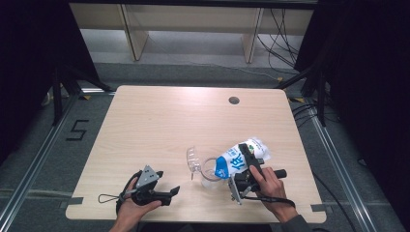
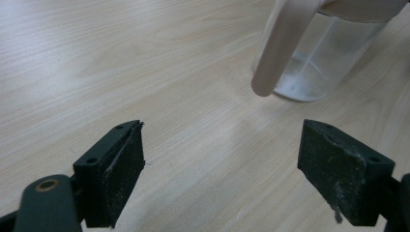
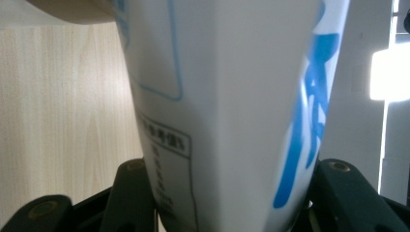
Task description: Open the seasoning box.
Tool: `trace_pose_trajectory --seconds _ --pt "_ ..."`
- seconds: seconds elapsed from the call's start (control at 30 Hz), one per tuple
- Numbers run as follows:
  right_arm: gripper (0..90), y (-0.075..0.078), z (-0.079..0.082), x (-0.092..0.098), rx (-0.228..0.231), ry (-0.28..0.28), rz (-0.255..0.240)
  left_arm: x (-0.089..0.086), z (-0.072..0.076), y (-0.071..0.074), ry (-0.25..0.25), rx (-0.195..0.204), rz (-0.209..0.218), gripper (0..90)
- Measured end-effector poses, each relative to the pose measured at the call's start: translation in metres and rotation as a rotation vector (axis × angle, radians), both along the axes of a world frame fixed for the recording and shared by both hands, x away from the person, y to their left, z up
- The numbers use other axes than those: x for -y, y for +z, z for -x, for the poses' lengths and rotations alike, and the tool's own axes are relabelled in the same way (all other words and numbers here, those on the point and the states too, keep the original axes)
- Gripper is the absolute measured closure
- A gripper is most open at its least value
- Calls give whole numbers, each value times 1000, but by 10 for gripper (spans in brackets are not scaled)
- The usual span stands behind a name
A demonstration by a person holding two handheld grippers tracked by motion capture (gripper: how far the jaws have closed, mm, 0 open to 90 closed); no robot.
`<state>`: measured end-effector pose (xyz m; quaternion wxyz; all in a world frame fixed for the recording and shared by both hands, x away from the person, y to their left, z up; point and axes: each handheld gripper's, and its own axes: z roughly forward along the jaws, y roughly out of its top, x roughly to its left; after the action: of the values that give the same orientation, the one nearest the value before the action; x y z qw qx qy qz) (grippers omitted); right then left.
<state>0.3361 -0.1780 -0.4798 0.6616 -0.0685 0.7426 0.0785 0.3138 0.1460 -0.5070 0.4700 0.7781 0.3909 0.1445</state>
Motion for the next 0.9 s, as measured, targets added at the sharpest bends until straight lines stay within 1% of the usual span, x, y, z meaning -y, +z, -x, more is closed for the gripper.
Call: trace_pose_trajectory --seconds 0.03,0.07,0.17,0.2,0.23,0.27,0.3,0.37,0.4,0.43,0.47,0.5,0.53,0.6,0.63,0.7,0.77,0.8,0.83,0.9 --pt "533 0 0 0 0 0 0 0 0 0 0 0 0 162" --pt "533 0 0 0 3 4 2 -1 0 0 -5 4 -11 162" --pt "534 0 0 0 5 3 1 -1 -1 1 -4 5 -13 162" --pt "534 0 0 0 5 4 3 -1 0 0 -2 1 -7 162" --pt "534 0 1 0 2 -8 0 -1 0 0 -1 -1 -6 162" --pt "534 0 1 0 2 -8 0 -1 0 0 -1 -1 -6 162" --pt "534 0 0 0 4 5 1 -1 -1 0 -6 6 -11 162" --pt "534 0 1 0 4 -5 2 0 0 0 -3 2 -2 162" --pt "534 1 0 0 8 2 19 0 0 0 1 -3 4 162" --pt "534 1 0 0 8 2 19 0 0 0 1 -3 4 162" --pt "534 0 1 0 2 -7 -5 -1 0 0 -3 3 -9 162" --pt "534 3 1 -1 20 7 44 -1 0 0 0 0 -5 162" --pt "534 5 0 -1 29 20 70 -1 0 0 -5 4 -10 162" --pt "535 3 1 -1 20 9 41 -1 -1 0 -6 5 -11 162" --pt "536 3 1 -1 21 13 50 0 -1 0 -3 5 -4 162" --pt "536 3 1 -1 20 13 53 0 0 0 1 -1 3 162" --pt "536 3 1 -1 22 13 52 -1 0 0 -4 3 -8 162" --pt "536 3 1 -1 24 14 53 -1 0 0 -2 0 -6 162" --pt "536 0 1 0 13 8 10 -1 0 0 -1 -1 -5 162" --pt "536 1 1 0 15 10 9 -1 0 0 -5 4 -11 162"
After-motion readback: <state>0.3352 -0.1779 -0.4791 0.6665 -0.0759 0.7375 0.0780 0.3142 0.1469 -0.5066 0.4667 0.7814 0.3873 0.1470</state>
